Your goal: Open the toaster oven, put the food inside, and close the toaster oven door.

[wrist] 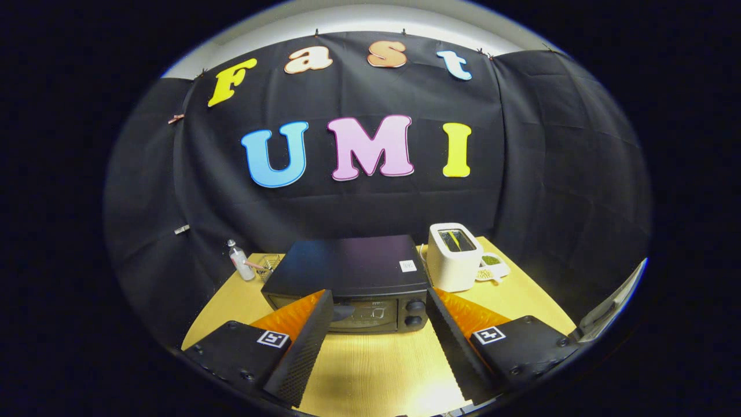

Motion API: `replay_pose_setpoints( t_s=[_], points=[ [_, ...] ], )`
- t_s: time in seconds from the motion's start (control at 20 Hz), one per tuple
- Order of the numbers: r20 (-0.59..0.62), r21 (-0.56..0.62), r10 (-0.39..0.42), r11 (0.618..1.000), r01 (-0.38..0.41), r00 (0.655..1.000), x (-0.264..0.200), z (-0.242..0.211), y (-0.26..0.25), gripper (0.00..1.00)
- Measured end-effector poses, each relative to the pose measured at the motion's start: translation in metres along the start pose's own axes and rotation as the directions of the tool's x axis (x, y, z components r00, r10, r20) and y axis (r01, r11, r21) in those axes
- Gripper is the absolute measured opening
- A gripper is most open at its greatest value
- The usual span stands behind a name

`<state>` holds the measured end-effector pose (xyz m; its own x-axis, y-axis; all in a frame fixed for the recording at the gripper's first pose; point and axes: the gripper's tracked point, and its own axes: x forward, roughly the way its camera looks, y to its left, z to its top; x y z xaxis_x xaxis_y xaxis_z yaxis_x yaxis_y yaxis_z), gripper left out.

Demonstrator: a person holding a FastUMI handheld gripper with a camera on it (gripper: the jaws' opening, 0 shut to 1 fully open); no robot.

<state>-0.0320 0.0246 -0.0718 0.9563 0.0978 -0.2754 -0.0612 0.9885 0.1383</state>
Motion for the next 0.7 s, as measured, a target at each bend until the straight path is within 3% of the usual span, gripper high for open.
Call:
replay_pose_setpoints(
  t_s=[0.3,0.7],
  points=[
    [0.100,-0.029,-0.025,0.999,0.028,0.995,-0.023,0.037,-0.017,0.98],
    [0.150,-0.034,-0.048,0.998,0.054,0.988,-0.032,0.050,-0.035,0.98]
  ],
)
